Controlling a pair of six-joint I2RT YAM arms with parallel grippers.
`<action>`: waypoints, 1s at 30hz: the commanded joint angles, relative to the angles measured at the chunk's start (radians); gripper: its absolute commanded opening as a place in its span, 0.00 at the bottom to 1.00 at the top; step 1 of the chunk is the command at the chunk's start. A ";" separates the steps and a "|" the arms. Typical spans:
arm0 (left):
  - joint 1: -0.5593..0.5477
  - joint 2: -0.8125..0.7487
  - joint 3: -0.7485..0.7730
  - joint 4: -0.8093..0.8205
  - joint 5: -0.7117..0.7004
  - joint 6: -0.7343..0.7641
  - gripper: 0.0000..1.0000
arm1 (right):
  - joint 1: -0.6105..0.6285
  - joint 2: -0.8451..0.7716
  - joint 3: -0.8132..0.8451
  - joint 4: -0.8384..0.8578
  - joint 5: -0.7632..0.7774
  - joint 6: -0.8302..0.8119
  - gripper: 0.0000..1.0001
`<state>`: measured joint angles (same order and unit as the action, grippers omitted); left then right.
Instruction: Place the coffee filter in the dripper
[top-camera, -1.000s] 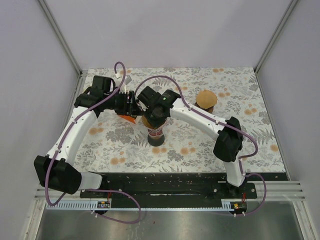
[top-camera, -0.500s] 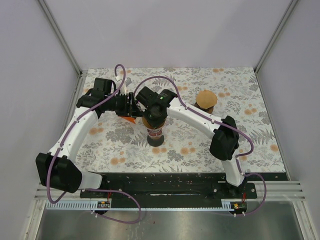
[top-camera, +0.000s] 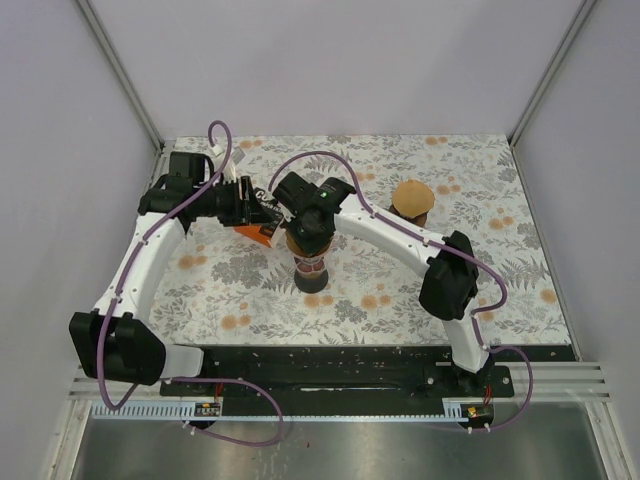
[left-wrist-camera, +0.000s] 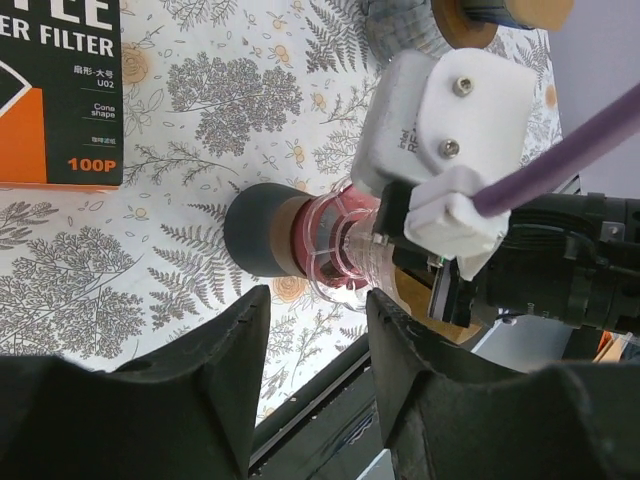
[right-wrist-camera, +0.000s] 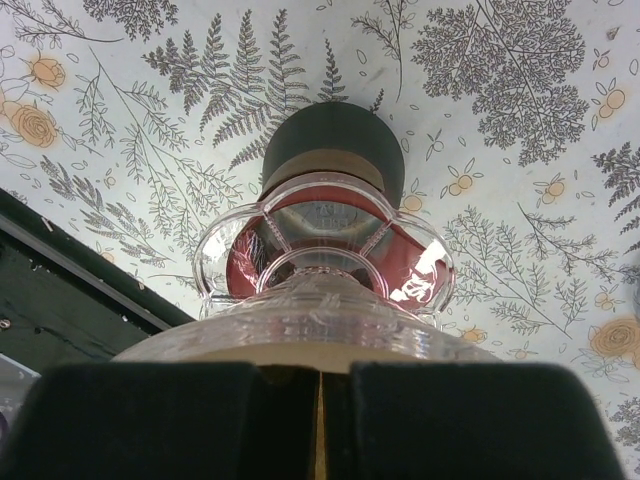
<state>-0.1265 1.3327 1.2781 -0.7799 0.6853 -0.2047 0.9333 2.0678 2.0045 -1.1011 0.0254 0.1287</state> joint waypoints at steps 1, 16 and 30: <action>0.004 -0.053 -0.016 0.044 0.069 -0.019 0.48 | -0.014 0.089 -0.036 -0.009 -0.021 0.026 0.00; -0.076 -0.038 -0.117 0.153 0.114 -0.065 0.48 | -0.016 0.157 0.086 -0.074 -0.009 0.045 0.00; -0.076 -0.023 -0.123 0.157 0.065 -0.067 0.19 | -0.014 0.117 0.155 -0.082 0.005 0.031 0.00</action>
<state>-0.2050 1.2999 1.1492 -0.6712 0.7731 -0.2707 0.9234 2.1483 2.1353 -1.1671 0.0177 0.1558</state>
